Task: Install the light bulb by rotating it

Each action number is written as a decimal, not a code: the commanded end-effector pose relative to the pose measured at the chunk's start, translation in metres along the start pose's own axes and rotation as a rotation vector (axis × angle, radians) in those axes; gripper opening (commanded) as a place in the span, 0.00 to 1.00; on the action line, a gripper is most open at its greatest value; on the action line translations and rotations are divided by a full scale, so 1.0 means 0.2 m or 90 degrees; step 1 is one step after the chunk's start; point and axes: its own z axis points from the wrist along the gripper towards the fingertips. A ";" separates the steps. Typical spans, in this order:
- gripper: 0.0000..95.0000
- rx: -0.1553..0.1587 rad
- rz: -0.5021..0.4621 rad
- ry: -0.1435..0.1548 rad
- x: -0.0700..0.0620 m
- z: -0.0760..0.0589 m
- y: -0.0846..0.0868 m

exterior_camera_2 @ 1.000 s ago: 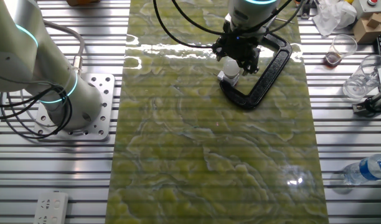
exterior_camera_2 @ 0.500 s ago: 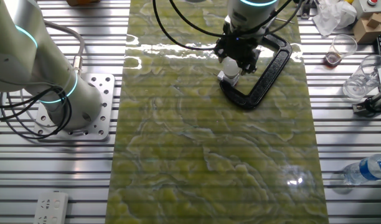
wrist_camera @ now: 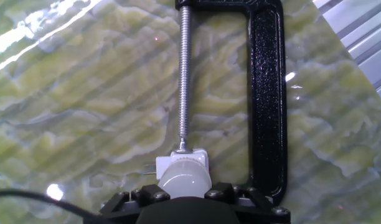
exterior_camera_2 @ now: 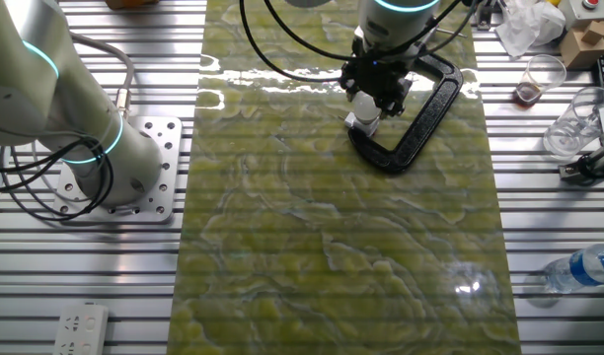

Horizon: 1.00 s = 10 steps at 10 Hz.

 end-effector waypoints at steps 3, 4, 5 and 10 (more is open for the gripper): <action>0.40 0.004 0.008 -0.001 0.00 0.01 0.00; 0.20 0.005 0.009 -0.002 -0.01 0.01 0.00; 0.20 0.005 0.009 -0.003 -0.01 0.01 0.00; 0.00 -0.003 0.045 -0.008 -0.02 0.01 0.00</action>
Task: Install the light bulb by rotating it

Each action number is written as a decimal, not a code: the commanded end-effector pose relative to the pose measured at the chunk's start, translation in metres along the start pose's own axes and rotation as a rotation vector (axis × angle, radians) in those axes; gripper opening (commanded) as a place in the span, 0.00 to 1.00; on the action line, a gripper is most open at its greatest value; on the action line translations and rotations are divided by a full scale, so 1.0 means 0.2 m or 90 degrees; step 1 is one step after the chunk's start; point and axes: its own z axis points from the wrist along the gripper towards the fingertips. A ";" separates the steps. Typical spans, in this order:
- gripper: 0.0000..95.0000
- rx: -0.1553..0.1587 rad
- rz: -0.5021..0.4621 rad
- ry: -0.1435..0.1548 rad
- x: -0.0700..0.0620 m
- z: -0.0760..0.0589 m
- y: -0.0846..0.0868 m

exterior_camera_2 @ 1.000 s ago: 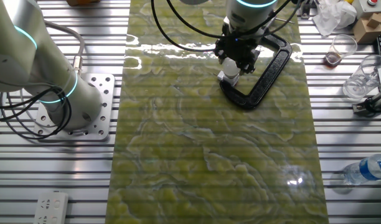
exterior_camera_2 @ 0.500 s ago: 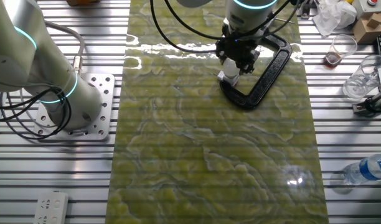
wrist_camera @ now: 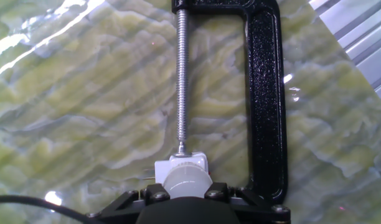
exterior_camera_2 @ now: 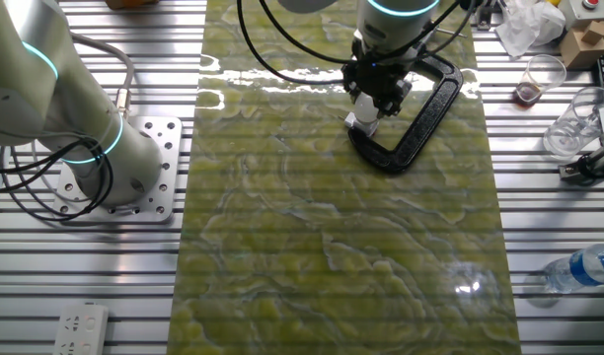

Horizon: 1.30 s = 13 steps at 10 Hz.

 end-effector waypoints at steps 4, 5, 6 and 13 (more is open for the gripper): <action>0.00 0.002 0.029 0.017 -0.01 -0.01 0.00; 0.00 0.000 0.035 0.026 -0.01 -0.01 0.00; 0.00 -0.002 0.039 0.028 -0.01 -0.01 0.00; 0.00 0.000 0.075 0.069 -0.04 0.00 0.00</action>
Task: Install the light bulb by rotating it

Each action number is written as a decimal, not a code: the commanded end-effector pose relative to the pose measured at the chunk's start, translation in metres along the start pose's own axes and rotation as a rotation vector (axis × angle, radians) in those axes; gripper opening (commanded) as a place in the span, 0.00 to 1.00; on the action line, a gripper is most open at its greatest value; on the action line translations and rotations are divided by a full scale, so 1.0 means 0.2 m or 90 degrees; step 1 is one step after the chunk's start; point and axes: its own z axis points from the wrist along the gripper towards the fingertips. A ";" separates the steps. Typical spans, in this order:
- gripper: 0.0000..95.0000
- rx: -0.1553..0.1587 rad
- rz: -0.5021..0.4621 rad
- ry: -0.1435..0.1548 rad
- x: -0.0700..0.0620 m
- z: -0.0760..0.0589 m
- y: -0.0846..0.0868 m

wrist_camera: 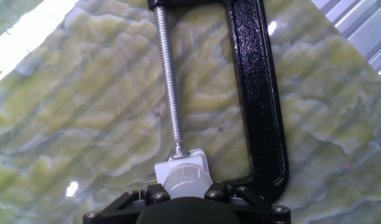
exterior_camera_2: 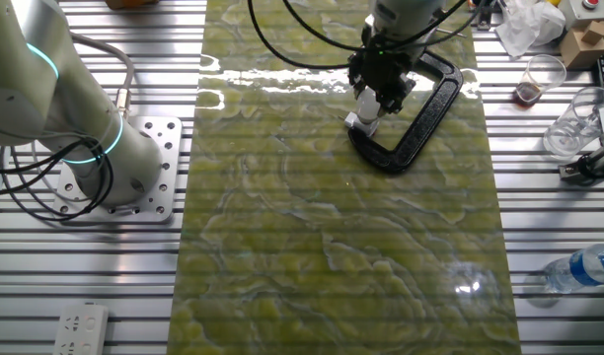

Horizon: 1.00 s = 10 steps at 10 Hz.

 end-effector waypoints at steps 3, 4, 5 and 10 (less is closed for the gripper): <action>0.00 0.003 0.011 0.009 0.00 0.00 0.00; 0.00 0.003 0.016 0.007 -0.01 0.00 0.00; 0.00 0.000 0.028 0.006 -0.01 0.00 0.00; 0.00 -0.005 0.130 0.014 -0.01 0.01 0.00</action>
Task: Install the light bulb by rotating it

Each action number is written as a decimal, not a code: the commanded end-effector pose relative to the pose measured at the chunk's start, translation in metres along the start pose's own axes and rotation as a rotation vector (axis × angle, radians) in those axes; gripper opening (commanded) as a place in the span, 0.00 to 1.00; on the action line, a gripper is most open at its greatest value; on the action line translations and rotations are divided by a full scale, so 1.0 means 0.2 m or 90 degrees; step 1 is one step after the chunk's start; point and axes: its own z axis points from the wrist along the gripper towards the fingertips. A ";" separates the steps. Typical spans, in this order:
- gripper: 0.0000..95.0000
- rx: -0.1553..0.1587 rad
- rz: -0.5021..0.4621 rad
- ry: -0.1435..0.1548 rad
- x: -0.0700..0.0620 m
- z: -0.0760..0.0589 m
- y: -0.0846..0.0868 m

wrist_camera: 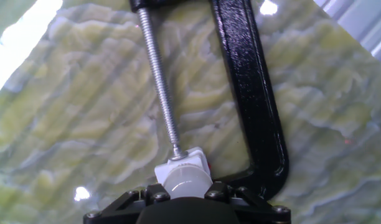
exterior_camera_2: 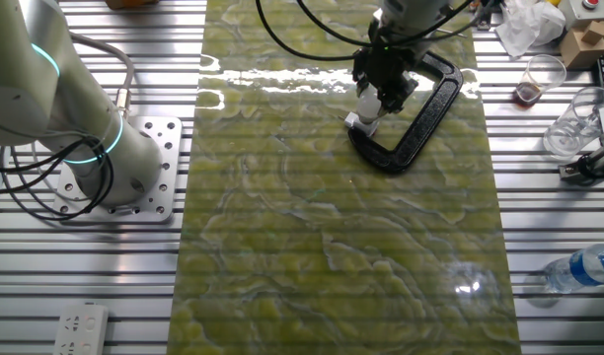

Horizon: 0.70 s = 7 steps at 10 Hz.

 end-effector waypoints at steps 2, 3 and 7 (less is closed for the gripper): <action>0.00 -0.001 0.082 0.004 0.00 0.01 0.00; 0.00 -0.001 0.112 0.002 0.00 0.01 0.00; 0.00 -0.003 0.171 -0.003 0.00 0.01 0.00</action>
